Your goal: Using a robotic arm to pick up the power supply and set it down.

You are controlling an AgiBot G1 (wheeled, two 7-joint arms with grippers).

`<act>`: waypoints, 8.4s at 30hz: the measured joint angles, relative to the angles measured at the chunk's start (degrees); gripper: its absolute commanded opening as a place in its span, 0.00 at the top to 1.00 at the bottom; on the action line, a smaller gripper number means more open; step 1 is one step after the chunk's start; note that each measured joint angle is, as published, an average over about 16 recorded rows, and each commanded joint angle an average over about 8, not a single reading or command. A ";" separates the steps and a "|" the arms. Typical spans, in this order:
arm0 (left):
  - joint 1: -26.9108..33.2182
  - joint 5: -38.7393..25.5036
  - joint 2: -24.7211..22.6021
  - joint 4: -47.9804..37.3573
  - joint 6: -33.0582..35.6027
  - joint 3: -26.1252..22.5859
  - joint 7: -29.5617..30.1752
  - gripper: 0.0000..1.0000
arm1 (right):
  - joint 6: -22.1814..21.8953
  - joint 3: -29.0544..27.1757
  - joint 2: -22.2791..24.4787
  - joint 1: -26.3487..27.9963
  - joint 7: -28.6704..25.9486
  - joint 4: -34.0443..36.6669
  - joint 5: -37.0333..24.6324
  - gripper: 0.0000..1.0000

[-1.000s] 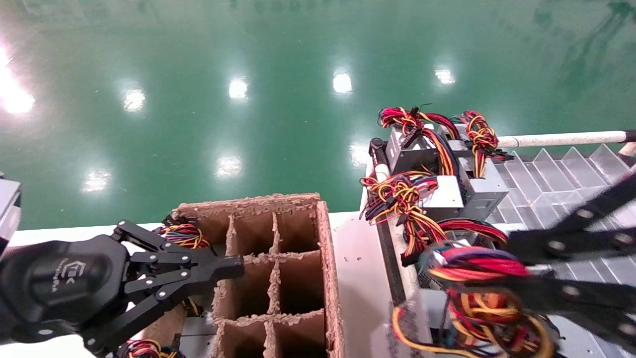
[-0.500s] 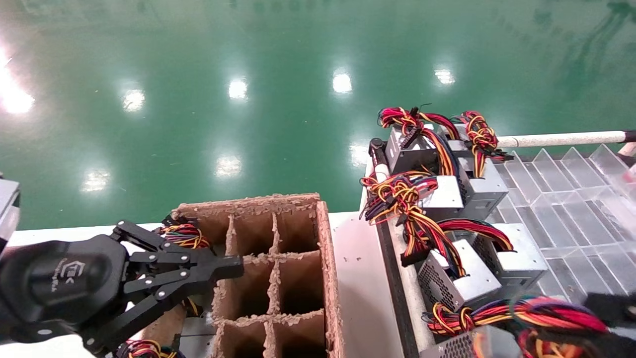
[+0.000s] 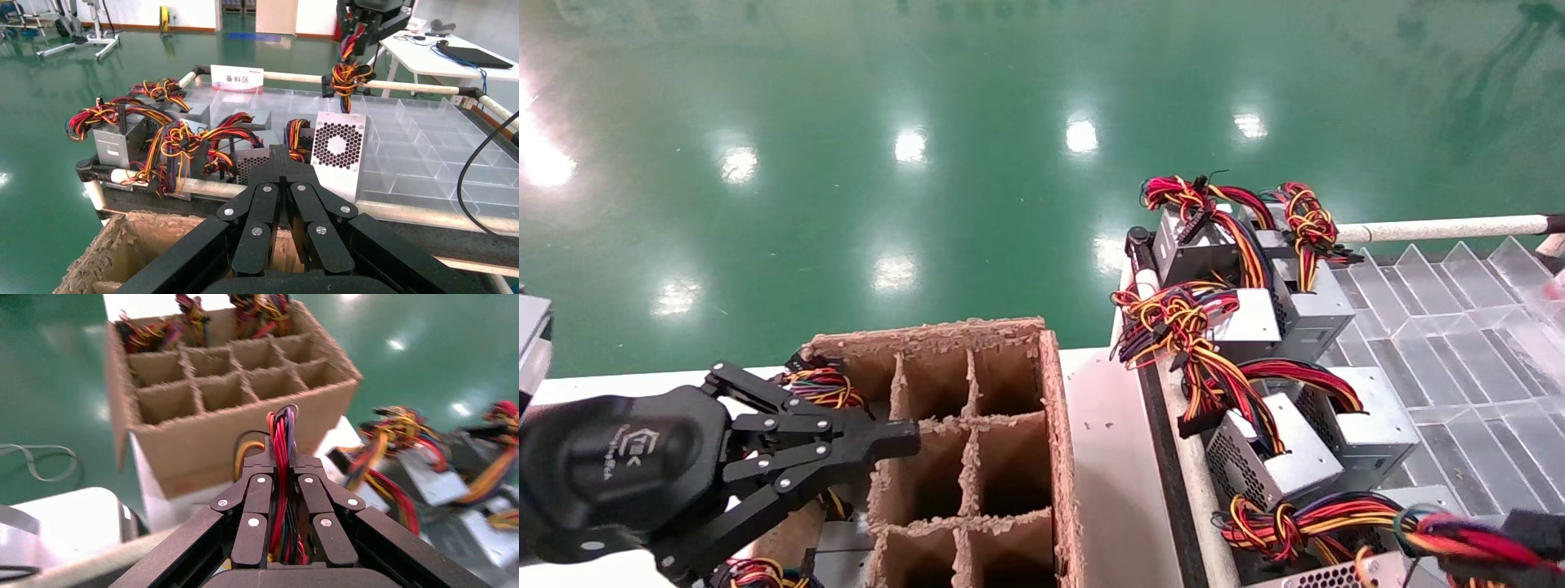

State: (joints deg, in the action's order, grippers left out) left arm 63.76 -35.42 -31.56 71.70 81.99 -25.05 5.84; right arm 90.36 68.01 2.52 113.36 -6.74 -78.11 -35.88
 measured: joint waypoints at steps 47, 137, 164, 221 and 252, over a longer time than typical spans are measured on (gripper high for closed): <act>0.00 0.00 0.00 0.00 0.00 0.00 0.00 1.00 | -5.05 2.29 -13.65 -2.98 -4.86 0.11 -6.88 0.00; -0.01 0.01 0.01 -0.01 -0.01 -0.01 -0.01 0.00 | -4.70 -52.01 -37.51 -51.82 -4.02 4.54 -6.00 0.00; -0.01 0.01 0.01 -0.02 -0.02 0.00 -0.01 0.00 | -4.68 -52.08 -37.55 -51.89 -3.98 4.56 -6.01 0.00; -0.01 0.01 0.01 -0.02 -0.02 0.00 -0.01 0.00 | -4.69 -51.75 -37.43 -51.55 -4.03 4.52 -5.95 0.00; -0.01 0.01 0.01 -0.02 -0.02 -0.01 -0.01 0.00 | -4.69 -51.75 -37.43 -51.55 -4.03 4.52 -5.97 0.00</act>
State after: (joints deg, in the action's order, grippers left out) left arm 63.75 -35.41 -31.55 71.68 81.97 -25.06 5.83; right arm 85.67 16.27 -34.92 61.81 -10.76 -73.59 -41.84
